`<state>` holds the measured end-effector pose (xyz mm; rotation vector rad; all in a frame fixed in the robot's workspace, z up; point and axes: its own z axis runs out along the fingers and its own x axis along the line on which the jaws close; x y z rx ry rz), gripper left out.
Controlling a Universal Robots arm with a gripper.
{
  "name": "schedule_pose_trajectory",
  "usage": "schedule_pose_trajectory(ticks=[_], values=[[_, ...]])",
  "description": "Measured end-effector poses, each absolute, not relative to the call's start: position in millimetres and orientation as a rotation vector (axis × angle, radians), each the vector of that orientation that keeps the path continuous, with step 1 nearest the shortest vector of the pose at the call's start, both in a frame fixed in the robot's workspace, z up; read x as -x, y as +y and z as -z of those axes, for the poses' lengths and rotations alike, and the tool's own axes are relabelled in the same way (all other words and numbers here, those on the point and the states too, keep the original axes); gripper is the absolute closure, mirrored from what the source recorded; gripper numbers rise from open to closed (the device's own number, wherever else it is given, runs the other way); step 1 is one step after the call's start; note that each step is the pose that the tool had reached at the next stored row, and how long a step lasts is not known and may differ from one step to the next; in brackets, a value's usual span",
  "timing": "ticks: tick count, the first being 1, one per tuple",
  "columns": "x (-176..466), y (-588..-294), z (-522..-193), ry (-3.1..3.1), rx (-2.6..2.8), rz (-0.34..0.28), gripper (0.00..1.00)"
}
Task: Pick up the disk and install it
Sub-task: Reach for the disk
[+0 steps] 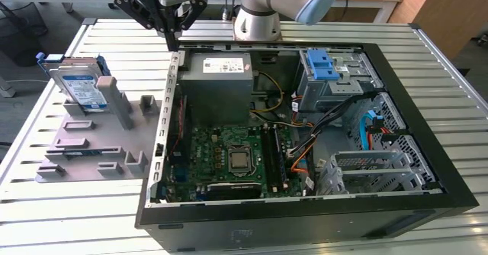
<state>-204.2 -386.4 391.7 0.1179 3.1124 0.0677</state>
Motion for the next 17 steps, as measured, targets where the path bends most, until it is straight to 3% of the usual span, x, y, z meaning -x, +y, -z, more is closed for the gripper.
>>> schedule_pose_trajectory(ticks=[17], values=[[211.9,-384.4,-391.5,3.112,-0.118,-0.068,0.89]])
